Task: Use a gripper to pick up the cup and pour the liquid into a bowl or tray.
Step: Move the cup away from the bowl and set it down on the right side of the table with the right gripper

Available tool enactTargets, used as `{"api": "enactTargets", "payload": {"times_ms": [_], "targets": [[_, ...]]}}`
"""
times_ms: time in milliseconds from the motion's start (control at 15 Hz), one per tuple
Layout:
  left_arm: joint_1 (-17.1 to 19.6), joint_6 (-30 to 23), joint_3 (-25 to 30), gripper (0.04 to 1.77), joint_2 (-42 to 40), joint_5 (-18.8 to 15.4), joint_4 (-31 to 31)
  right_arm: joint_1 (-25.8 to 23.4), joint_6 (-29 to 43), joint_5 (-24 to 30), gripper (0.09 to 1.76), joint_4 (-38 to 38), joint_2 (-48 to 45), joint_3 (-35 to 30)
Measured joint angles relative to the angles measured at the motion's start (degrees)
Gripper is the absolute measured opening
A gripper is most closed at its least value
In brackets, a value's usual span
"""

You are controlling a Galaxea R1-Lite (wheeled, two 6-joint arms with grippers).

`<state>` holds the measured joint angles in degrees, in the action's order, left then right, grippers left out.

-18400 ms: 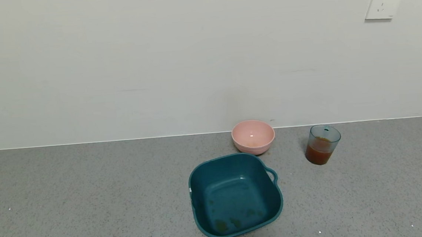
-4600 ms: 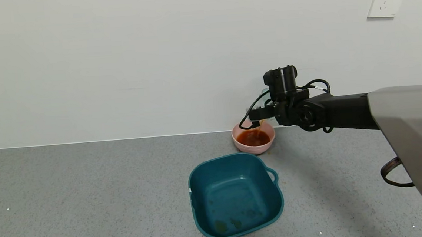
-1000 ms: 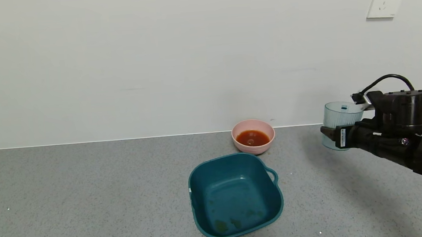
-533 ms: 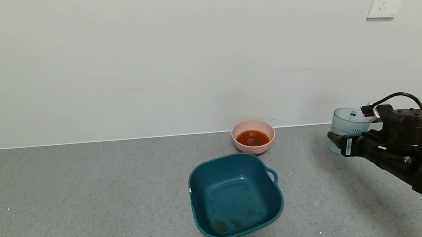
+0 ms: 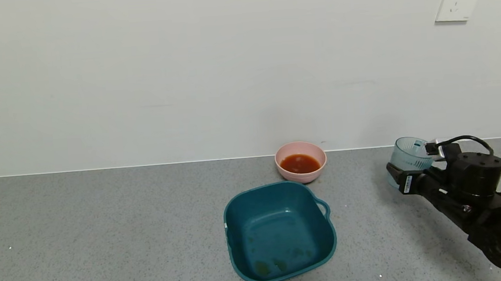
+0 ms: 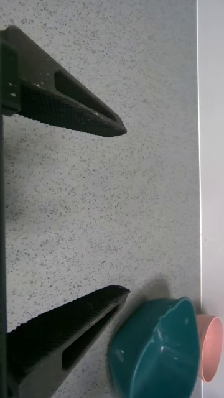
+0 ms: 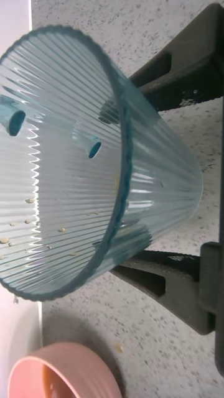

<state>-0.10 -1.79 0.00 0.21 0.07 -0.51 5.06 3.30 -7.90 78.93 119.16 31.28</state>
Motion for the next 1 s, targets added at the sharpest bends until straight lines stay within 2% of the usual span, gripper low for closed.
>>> {"api": "enactTargets", "payload": {"times_ms": [200,667,1000], "targets": [[0.0,0.0,0.0,1.72,0.0,0.0,0.0,-0.4,-0.04,-0.01,1.31,4.8,4.93,-0.13],[0.0,0.0,0.0,1.72,0.0,0.0,0.02,-0.52,-0.06,0.22,1.31,5.52,9.51,0.46],[0.0,-0.02,0.0,1.72,0.0,0.0,0.0,-0.52,-0.24,0.22,1.51,5.4,9.34,0.17]]}}
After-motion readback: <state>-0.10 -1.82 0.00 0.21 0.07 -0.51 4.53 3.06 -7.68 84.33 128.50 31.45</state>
